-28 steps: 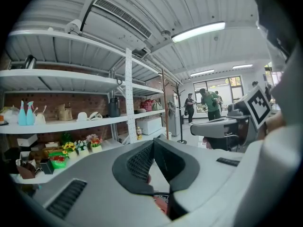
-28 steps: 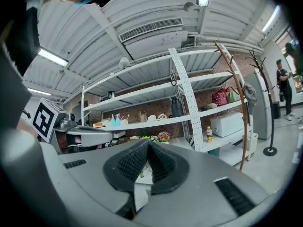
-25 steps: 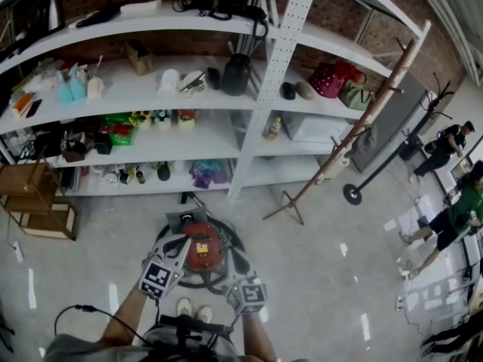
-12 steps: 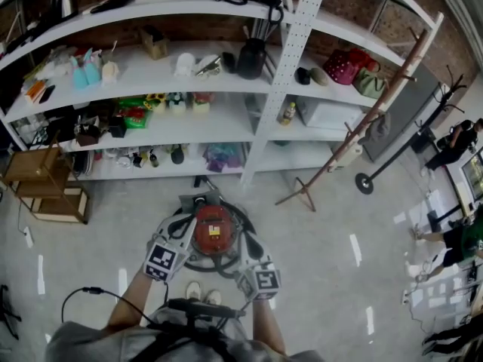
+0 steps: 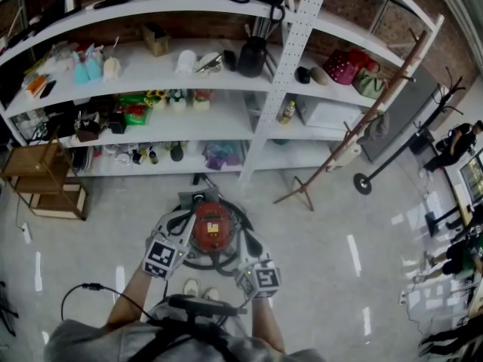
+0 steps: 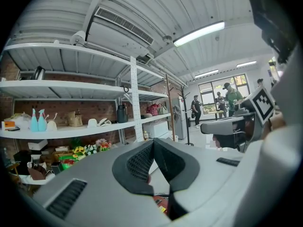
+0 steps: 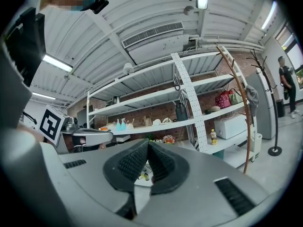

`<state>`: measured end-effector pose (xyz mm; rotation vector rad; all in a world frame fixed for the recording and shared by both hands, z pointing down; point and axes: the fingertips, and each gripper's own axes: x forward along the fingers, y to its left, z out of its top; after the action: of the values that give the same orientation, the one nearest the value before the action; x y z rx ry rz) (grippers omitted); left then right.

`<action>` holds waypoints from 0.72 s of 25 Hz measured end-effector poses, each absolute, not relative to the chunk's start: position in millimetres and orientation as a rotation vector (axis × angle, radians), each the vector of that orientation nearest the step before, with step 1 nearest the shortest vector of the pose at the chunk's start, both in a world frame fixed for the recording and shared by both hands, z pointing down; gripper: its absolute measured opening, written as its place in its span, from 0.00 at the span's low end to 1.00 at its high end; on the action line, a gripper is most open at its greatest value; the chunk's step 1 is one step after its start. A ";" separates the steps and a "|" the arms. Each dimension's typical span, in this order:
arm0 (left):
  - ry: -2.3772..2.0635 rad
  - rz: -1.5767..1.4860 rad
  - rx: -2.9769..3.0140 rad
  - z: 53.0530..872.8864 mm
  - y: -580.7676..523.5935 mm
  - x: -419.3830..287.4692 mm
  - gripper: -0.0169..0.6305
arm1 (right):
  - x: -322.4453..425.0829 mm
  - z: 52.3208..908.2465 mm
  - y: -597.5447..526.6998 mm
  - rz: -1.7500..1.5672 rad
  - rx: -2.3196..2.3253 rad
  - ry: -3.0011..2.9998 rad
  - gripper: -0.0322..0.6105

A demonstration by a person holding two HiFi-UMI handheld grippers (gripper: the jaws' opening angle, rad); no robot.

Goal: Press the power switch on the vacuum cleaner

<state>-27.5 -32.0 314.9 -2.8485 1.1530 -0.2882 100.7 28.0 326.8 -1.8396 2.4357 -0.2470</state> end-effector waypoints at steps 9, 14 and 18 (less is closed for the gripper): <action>1.166 -0.295 -2.845 314.2 -30.7 -31.0 0.04 | 94.9 329.9 28.6 -0.246 -1.828 2.473 0.06; 1.160 -0.295 -2.844 313.5 -32.2 -29.3 0.04 | 95.6 328.5 26.4 -0.242 -1.832 2.477 0.06; 1.158 -0.296 -2.847 314.6 -31.2 -27.3 0.04 | 96.1 329.0 26.1 -0.209 -1.827 2.486 0.06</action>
<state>-27.3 -31.2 314.6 -2.8472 1.1575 -0.2959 96.1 26.1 329.0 -1.8266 2.4862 -0.2093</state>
